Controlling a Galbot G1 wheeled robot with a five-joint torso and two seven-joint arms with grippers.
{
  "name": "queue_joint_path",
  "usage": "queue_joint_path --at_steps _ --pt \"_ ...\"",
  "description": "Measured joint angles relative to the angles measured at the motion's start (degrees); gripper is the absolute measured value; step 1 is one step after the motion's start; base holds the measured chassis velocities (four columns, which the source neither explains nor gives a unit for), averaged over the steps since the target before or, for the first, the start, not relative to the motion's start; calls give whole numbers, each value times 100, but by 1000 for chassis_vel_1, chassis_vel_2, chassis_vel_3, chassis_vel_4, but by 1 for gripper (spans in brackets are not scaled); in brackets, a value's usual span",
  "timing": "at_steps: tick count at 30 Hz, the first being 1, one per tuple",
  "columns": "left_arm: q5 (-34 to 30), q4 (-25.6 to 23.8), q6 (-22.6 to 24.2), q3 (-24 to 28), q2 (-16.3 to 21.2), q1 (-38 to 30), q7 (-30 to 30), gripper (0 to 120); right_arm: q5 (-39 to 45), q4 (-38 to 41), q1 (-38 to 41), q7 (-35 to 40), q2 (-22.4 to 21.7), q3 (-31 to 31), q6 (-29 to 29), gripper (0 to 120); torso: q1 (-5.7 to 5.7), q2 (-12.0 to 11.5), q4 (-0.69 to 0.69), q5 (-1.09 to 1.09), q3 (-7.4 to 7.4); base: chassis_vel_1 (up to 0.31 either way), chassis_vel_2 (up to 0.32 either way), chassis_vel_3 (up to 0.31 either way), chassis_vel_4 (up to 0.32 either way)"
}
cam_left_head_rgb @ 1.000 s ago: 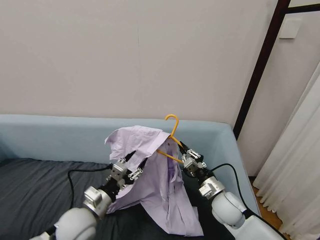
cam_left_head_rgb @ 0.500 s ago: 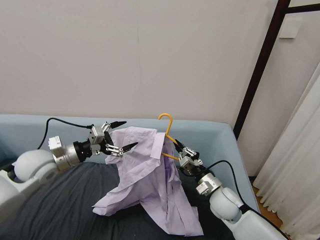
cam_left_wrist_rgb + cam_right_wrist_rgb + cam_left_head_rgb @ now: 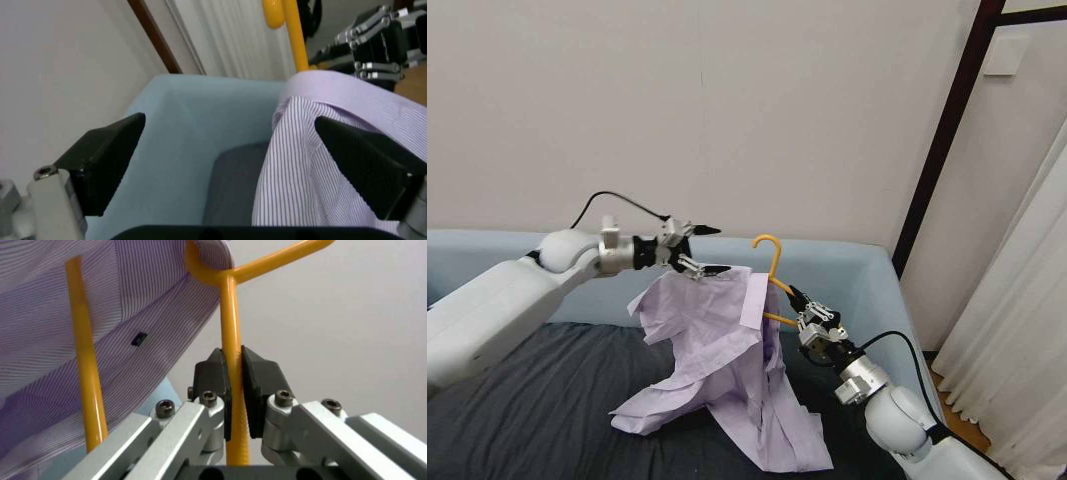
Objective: Pick up the clothes from the sofa and hang them on the clothes hanger.
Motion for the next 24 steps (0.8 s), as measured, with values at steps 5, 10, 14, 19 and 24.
queue_joint_path --at_steps 5,10,14,19,24 --pt "565 389 250 29 -163 -346 1037 99 -190 -77 -23 27 28 55 2 5 0 0 8 -1 -1 0 0 0 0" --pt "964 708 312 20 -302 -403 1528 99 -385 -90 -22 50 46 60 4 5 0 0 6 -4 -1 0 0 0 0" --pt "1058 894 299 -21 -473 -259 1554 97 -589 -75 13 71 69 63 16 5 0 0 4 -5 -1 0 0 0 0" --pt "1103 1042 292 -86 -632 -159 1664 91 -765 -78 41 84 111 70 49 5 -1 0 3 -3 -1 0 0 0 0" --pt "1242 1310 347 -229 -746 -163 2205 70 -835 -185 123 85 189 44 74 5 -1 0 4 -3 -1 0 0 0 0"
